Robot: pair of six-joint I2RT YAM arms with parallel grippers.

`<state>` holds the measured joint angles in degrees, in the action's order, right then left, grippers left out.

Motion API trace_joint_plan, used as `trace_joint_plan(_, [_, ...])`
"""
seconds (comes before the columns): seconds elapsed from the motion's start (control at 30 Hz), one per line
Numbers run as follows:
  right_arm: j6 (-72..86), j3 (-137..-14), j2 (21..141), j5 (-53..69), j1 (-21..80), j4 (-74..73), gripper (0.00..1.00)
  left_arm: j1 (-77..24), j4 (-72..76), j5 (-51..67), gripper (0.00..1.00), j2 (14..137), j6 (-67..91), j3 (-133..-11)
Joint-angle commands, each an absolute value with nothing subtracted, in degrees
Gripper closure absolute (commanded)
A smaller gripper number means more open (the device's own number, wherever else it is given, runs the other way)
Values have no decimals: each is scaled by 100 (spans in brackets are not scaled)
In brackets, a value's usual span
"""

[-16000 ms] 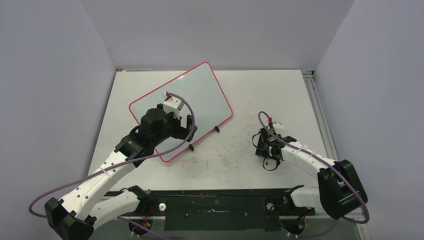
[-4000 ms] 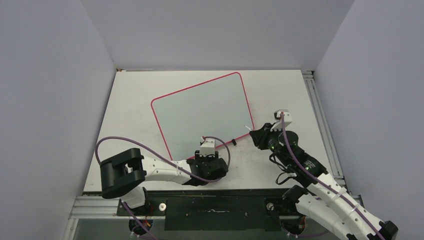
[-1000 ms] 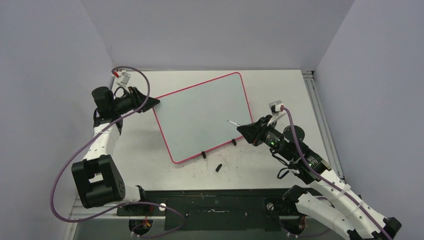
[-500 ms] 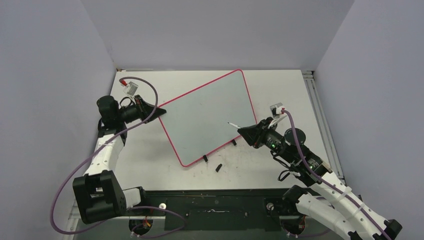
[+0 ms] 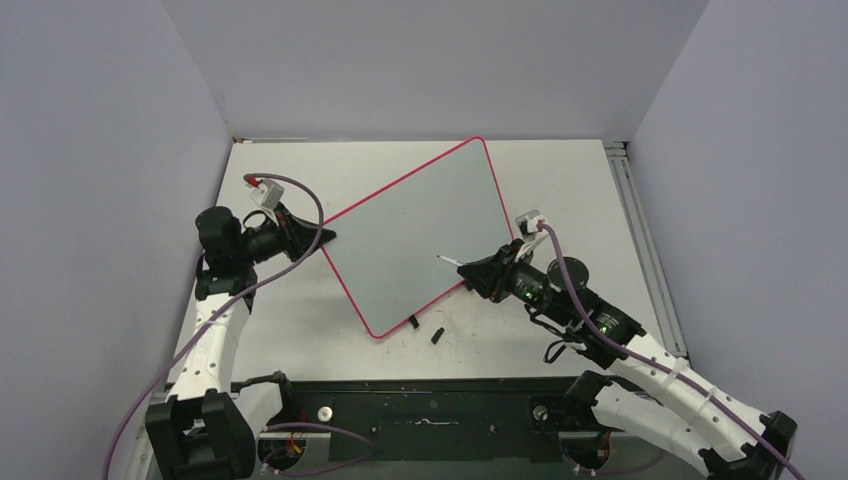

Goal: Write a sentence on the whiteboard

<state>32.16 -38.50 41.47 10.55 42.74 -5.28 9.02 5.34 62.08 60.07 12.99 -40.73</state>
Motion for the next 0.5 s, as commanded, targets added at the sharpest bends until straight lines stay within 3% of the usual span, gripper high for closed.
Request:
trace_joint_plan(0.0, [3054, -3896, 4426, 498, 5028, 519, 95, 700, 10, 5951, 100, 5761, 325, -3832])
trace_joint_plan(0.23, [2393, -4049, 5259, -460, 6131, 1727, 95, 545, -493, 5684, 100, 5606, 76, -3889])
trace_joint_plan(0.47, [2060, -4254, 6268, -631, 6331, 2759, 95, 554, -621, 5613, 100, 5651, 26, -3966])
